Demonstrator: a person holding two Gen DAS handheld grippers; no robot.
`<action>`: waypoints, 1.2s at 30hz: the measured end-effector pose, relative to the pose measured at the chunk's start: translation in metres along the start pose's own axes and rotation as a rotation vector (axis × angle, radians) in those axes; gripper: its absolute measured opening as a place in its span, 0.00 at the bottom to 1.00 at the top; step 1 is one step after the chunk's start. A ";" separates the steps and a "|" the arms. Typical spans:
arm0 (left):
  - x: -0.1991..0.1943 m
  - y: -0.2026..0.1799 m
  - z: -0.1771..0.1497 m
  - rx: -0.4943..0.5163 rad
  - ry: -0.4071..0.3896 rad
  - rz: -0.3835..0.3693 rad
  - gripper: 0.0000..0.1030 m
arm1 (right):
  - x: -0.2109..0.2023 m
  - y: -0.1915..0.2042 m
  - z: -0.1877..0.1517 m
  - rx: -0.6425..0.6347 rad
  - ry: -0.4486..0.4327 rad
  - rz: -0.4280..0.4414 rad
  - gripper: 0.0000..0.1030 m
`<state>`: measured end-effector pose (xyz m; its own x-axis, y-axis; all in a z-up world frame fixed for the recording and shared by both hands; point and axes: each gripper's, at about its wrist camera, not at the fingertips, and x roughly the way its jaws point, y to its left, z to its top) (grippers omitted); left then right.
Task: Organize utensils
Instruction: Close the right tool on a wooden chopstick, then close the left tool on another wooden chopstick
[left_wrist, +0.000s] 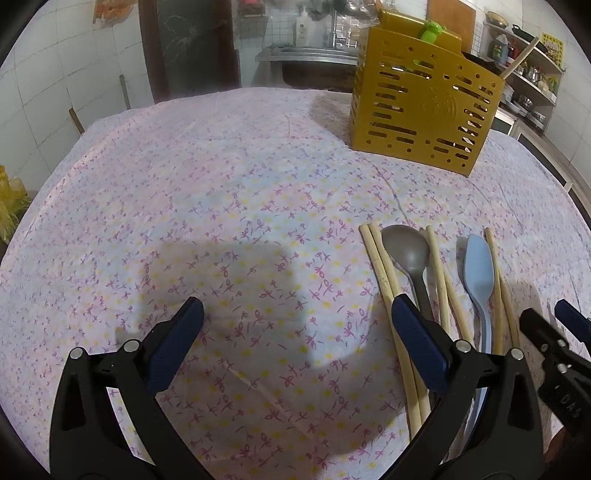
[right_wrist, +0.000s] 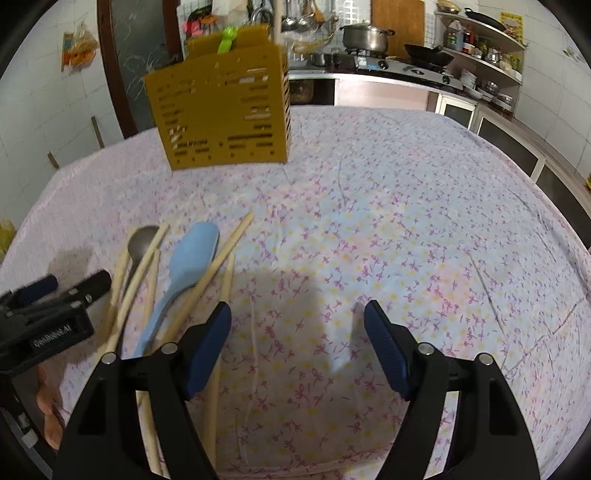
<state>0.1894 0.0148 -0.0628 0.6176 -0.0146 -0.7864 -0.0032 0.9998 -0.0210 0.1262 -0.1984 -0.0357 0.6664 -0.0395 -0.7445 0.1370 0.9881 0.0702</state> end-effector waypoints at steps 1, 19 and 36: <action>0.000 0.000 0.000 0.001 0.000 -0.001 0.96 | -0.001 0.001 0.000 0.002 0.000 0.012 0.71; -0.003 -0.009 0.001 0.015 0.000 0.018 0.94 | 0.011 0.018 0.003 -0.092 0.040 0.032 0.09; -0.001 -0.016 0.002 0.024 0.000 0.019 0.95 | 0.015 -0.022 0.011 -0.042 0.036 0.038 0.06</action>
<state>0.1903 -0.0015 -0.0607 0.6173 0.0048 -0.7867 0.0041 0.9999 0.0093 0.1407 -0.2223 -0.0412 0.6440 0.0028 -0.7650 0.0809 0.9941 0.0718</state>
